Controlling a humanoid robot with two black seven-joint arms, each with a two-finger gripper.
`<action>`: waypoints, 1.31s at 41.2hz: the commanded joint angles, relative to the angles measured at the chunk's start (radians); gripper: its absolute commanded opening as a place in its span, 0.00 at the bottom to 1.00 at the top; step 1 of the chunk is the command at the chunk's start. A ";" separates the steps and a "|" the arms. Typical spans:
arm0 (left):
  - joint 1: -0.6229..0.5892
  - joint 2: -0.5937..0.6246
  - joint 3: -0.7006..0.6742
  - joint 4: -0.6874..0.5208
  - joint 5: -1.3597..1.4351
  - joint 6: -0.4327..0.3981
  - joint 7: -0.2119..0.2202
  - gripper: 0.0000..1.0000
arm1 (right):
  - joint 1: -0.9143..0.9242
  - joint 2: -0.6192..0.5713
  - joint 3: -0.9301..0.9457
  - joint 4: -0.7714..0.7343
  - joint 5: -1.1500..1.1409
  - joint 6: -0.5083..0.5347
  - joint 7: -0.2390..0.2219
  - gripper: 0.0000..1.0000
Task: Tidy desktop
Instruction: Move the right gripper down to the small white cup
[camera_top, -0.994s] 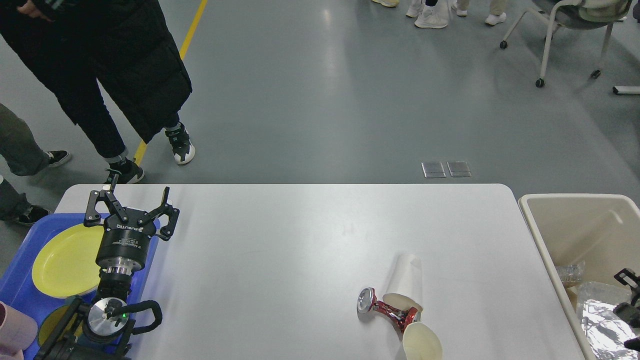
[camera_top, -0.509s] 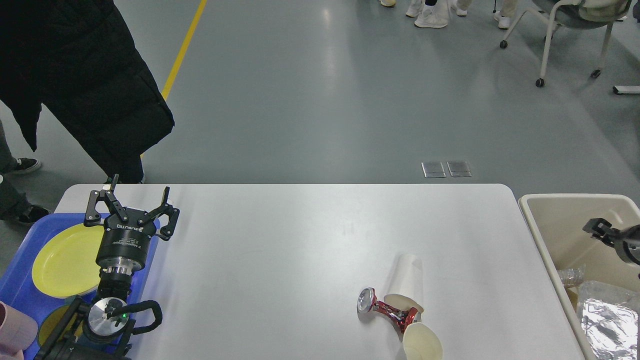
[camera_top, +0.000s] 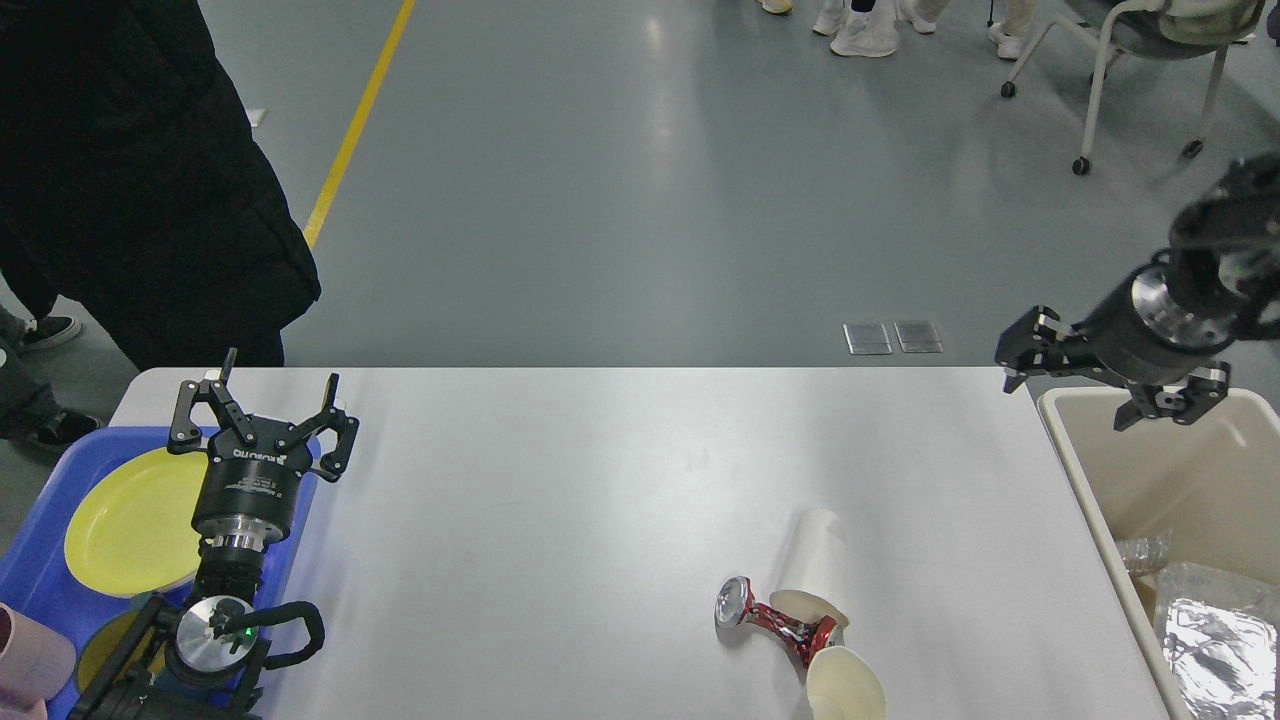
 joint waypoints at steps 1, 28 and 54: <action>-0.001 0.000 0.000 0.000 -0.001 0.000 0.000 0.96 | 0.146 0.069 0.031 0.104 0.002 0.089 0.000 1.00; -0.001 0.000 0.000 0.000 0.001 0.000 0.000 0.96 | 0.332 0.132 0.117 0.342 -0.004 0.075 0.000 0.98; 0.001 0.000 0.000 0.000 0.001 0.000 0.000 0.96 | 0.096 0.129 0.275 0.497 -0.076 -0.127 0.000 0.78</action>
